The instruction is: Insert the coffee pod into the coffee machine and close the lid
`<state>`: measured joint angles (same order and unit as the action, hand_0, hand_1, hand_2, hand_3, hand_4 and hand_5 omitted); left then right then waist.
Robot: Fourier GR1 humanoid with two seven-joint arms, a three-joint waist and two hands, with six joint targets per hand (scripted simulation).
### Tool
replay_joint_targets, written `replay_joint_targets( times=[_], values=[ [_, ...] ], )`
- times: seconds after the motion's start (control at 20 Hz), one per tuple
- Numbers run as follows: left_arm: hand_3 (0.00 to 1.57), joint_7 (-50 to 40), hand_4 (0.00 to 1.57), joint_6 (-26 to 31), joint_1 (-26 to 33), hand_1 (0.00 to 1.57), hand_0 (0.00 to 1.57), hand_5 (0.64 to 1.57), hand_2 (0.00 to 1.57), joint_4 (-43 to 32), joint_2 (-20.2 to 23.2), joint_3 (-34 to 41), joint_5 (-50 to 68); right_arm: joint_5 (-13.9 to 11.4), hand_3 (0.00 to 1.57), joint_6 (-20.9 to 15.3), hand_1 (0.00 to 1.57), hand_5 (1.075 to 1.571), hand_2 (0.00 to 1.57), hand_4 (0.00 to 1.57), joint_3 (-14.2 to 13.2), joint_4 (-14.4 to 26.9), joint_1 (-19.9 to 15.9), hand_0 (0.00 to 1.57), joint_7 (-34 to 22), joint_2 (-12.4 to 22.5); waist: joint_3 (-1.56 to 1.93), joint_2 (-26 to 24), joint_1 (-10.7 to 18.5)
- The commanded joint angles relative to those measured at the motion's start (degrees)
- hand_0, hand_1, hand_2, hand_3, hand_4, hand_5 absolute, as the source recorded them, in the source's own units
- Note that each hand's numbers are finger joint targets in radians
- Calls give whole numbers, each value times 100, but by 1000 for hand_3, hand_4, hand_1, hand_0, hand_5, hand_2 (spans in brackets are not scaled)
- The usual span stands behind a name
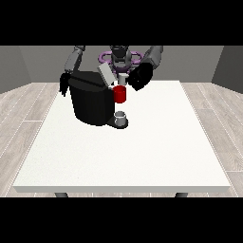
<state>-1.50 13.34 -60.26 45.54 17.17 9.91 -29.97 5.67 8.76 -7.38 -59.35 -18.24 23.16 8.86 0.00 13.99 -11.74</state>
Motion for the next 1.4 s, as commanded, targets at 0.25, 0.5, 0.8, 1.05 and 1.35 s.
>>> replay_joint_targets(
  times=[0.25, 0.5, 0.8, 1.05, 1.35],
  values=[
    [1395, -244, 596, -142, -409, 1454, 1454, 1571, 1477, -148, 3, 125, 96, 175, 0, 143, 0, 1571, 0, 202, -259, 471, -464, 0, -46, 175, 3, 215, 74],
    [1388, -29, 626, -11, -549, 1473, 1473, 1571, 1495, -345, 245, 338, 294, 32, 0, 23, 0, 1571, 0, 188, -252, 472, -614, 0, 152, 239, 3, 551, 21],
    [1437, 211, 703, -216, -719, 1487, 1487, 1571, 1514, -623, 567, 250, 11, -26, 0, -153, 0, 1571, 0, 273, -61, 105, -1051, 0, -479, 125, 0, 809, -309],
    [1360, -122, 645, -129, -930, 1453, 1453, 1571, 1468, -585, 545, 312, 101, 37, 0, -7, 0, 1571, 0, 240, -180, 472, -981, 0, -286, 204, 2, 658, -299],
    [1396, 213, 614, -288, -1004, 1432, 1432, 1571, 1448, -548, 811, 177, -133, 51, 0, 41, 0, 1571, 0, 349, -140, 490, -1007, 0, -8, 74, 2, 905, -406]
  ],
)
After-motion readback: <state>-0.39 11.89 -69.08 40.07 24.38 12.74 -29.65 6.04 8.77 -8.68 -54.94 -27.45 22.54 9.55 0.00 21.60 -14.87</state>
